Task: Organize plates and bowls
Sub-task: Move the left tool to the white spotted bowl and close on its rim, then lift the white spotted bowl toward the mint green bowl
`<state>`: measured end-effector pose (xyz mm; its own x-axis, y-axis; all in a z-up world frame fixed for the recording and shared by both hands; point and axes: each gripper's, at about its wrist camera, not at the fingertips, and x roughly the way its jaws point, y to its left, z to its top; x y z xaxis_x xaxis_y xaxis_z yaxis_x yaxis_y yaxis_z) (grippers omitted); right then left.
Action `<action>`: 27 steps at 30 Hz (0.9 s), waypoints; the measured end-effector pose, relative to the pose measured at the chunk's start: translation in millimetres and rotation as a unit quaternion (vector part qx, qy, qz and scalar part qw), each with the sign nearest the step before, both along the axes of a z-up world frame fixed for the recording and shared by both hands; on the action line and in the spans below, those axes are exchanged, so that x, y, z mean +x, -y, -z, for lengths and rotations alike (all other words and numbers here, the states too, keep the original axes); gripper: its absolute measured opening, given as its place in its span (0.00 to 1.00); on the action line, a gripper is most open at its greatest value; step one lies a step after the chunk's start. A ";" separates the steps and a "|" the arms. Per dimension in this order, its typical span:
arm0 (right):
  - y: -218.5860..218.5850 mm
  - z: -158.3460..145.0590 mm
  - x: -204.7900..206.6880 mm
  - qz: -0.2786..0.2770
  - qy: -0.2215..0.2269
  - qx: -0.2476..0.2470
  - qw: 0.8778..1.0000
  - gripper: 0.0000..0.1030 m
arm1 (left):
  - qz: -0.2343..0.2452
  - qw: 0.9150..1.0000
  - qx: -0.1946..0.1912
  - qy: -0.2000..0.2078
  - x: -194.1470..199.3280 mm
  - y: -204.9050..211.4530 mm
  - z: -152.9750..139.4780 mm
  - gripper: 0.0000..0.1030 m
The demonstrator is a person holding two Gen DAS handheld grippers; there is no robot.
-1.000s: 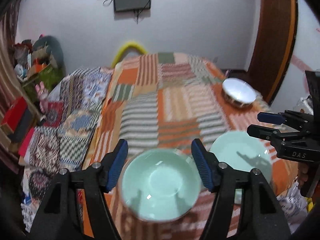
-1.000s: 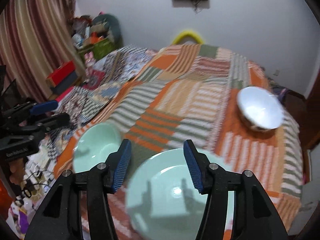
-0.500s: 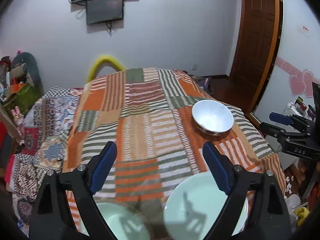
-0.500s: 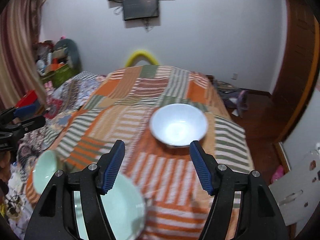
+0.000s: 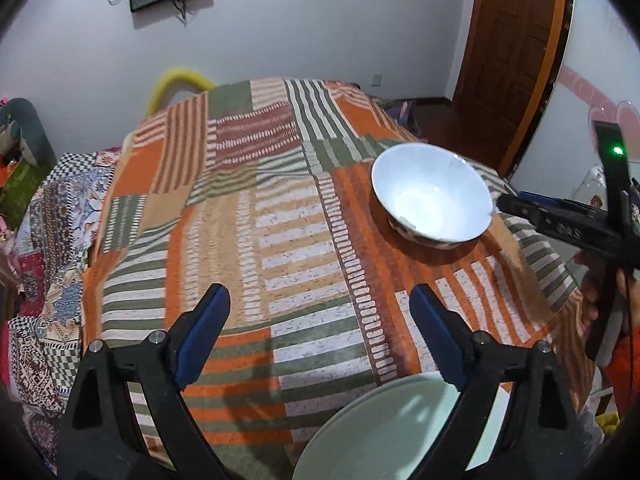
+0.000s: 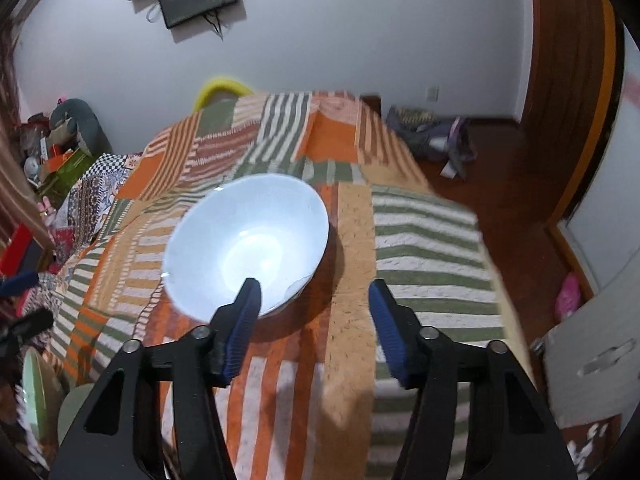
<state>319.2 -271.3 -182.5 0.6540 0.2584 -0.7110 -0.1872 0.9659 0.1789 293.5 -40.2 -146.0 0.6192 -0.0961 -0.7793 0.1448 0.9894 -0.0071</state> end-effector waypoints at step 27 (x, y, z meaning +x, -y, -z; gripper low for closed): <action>-41.7 29.5 -19.4 -0.133 -0.060 0.014 0.989 0.18 | 0.012 0.998 -0.010 -0.060 48.3 23.5 44.1 0.64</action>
